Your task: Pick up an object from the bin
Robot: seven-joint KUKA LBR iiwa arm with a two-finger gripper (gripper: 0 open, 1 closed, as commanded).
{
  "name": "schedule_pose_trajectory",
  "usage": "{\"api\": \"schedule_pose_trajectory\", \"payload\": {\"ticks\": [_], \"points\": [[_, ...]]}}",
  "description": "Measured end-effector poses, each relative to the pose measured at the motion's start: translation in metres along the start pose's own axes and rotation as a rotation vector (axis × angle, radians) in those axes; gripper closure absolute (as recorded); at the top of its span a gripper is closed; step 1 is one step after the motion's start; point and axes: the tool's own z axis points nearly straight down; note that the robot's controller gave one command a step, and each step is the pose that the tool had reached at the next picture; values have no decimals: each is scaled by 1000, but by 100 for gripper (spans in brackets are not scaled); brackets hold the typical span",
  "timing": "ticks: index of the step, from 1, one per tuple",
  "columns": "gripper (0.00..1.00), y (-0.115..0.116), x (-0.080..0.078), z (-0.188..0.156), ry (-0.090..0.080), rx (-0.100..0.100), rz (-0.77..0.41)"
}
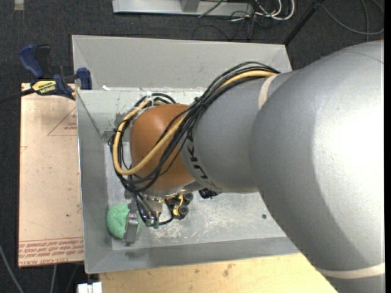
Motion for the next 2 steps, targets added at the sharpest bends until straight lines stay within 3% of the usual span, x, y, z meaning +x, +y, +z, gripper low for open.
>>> {"api": "schedule_pose_trajectory", "payload": {"ticks": [1,2], "points": [[0,6,7,38,2,2,240],[100,9,7,51,2,2,38]]}}
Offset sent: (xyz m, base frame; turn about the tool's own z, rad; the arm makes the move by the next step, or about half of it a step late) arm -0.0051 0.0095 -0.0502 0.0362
